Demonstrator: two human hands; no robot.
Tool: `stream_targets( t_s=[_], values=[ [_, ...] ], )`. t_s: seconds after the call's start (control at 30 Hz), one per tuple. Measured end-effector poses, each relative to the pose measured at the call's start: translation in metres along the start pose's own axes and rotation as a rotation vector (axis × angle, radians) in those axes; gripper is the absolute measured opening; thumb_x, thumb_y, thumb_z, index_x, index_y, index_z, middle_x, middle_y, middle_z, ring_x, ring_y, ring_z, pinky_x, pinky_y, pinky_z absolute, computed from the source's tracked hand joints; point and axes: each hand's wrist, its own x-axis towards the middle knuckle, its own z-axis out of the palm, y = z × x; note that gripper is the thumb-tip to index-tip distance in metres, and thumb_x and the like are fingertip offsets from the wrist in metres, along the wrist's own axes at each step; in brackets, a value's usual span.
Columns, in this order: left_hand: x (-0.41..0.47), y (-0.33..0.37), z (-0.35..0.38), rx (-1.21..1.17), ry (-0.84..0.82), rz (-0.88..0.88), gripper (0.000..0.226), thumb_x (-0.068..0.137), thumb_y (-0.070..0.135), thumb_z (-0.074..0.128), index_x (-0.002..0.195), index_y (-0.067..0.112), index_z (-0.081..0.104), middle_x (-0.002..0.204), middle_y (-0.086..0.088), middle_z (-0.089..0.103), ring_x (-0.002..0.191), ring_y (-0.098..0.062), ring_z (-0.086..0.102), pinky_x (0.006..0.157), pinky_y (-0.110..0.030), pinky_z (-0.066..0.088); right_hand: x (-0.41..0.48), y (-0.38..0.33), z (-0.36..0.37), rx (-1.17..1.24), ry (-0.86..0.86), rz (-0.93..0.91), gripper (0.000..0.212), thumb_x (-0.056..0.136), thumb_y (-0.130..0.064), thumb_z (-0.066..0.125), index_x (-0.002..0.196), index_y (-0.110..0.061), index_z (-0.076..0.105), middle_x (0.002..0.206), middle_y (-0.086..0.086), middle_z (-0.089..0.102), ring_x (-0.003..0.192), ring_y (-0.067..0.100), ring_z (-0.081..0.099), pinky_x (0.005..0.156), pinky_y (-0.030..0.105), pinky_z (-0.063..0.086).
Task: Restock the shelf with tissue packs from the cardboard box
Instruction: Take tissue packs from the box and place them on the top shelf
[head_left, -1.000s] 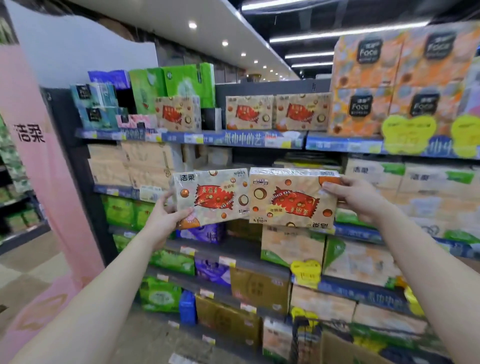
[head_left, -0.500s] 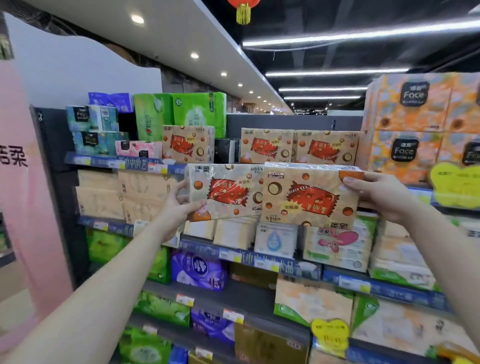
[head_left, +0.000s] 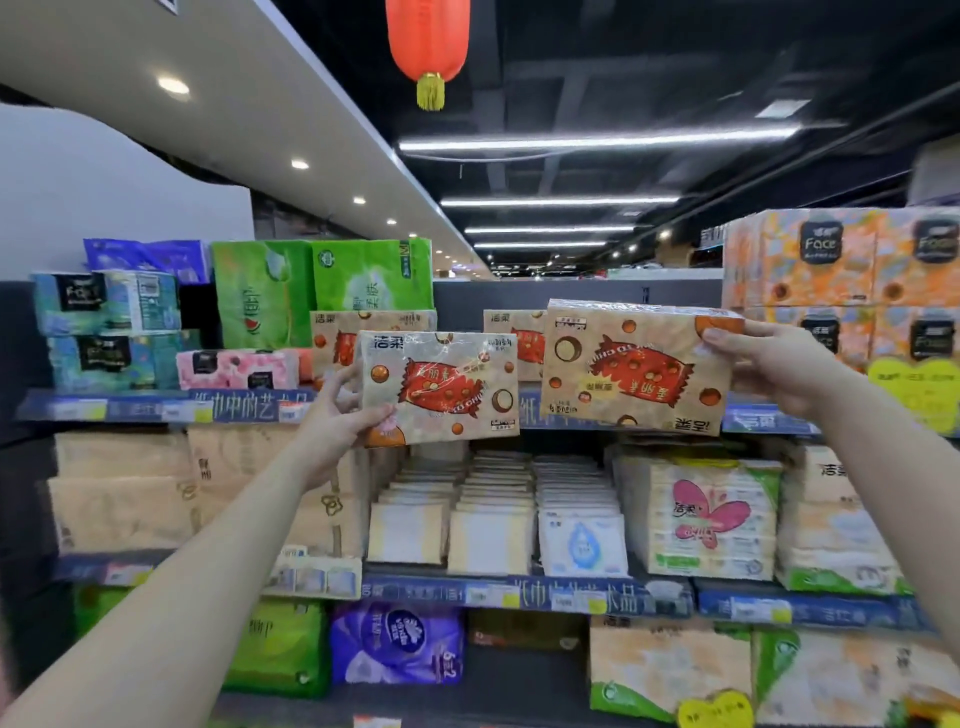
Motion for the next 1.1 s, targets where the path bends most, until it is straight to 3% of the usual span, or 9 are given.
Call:
stream_targets(
  t_s=[0.2,0.33,0.47,0.57,0.7,0.8,0.97,1.1],
  values=[
    [0.028,0.004,-0.031,-0.058,-0.04,0.02,0.079,0.08,0.009,0.083,0.146,0.03,0.045,0.126,-0.012,0.071,0.094,-0.022,0.076,0.068,-0.032,0.061,0.016,-0.017,0.034,-0.027,0.083,-0.023,0.018,0.093,-0.021,0.074,0.11,-0.017,0.072,0.096,0.007,0.08,0.078,0.022,0.079,0.062,0.036,0.064],
    [0.037,0.003,-0.034,-0.089,-0.067,0.017,0.082,0.079,0.011,0.083,0.148,0.031,0.045,0.125,-0.013,0.072,0.089,-0.021,0.076,0.059,-0.025,0.057,0.035,-0.018,0.064,-0.067,0.116,-0.046,0.025,0.093,-0.023,0.074,0.117,-0.02,0.07,0.101,0.005,0.078,0.088,0.021,0.076,0.062,0.03,0.061],
    [0.048,0.007,-0.032,-0.079,-0.09,0.038,0.085,0.075,0.014,0.083,0.149,0.027,0.044,0.119,-0.013,0.075,0.078,-0.014,0.075,0.055,-0.022,0.055,0.064,-0.012,0.084,-0.092,0.113,-0.029,0.019,0.092,-0.024,0.076,0.11,-0.022,0.071,0.091,0.002,0.081,0.087,0.022,0.078,0.08,0.042,0.062],
    [0.056,0.008,-0.03,-0.09,-0.1,0.036,0.079,0.083,0.007,0.079,0.151,0.027,0.042,0.117,-0.011,0.076,0.083,-0.017,0.077,0.059,-0.024,0.058,0.085,-0.005,0.094,-0.102,0.117,-0.009,0.02,0.091,-0.024,0.077,0.11,-0.022,0.072,0.096,0.005,0.081,0.089,0.024,0.079,0.085,0.047,0.062],
    [0.065,0.012,-0.029,-0.113,-0.106,0.037,0.084,0.075,0.013,0.081,0.148,0.025,0.042,0.112,-0.007,0.079,0.091,-0.025,0.078,0.067,-0.03,0.061,0.101,0.001,0.106,-0.114,0.105,0.01,0.009,0.093,-0.02,0.074,0.1,-0.024,0.069,0.101,0.007,0.078,0.091,0.025,0.076,0.075,0.039,0.061],
    [0.072,0.011,-0.028,-0.125,-0.104,0.046,0.085,0.075,0.013,0.081,0.15,0.023,0.042,0.116,-0.011,0.077,0.102,-0.033,0.076,0.07,-0.034,0.062,0.115,0.011,0.112,-0.135,0.08,0.031,0.008,0.095,-0.019,0.072,0.096,-0.026,0.067,0.099,0.005,0.076,0.092,0.023,0.074,0.075,0.037,0.059],
    [0.081,0.012,-0.021,-0.139,-0.072,0.065,0.088,0.07,0.015,0.084,0.148,0.025,0.044,0.114,-0.011,0.077,0.104,-0.033,0.074,0.075,-0.038,0.06,0.145,0.039,0.116,-0.059,0.093,0.065,0.023,0.096,-0.021,0.071,0.119,-0.017,0.068,0.098,0.005,0.077,0.092,0.023,0.075,0.072,0.037,0.059],
    [0.085,0.016,-0.012,-0.132,-0.049,0.084,0.085,0.073,0.012,0.081,0.149,0.027,0.045,0.113,-0.01,0.078,0.091,-0.024,0.078,0.067,-0.032,0.061,0.163,0.051,0.113,-0.096,0.026,0.086,0.057,0.09,-0.017,0.076,0.143,-0.021,0.056,0.113,0.005,0.074,0.1,0.026,0.074,0.087,0.048,0.061]
  ],
)
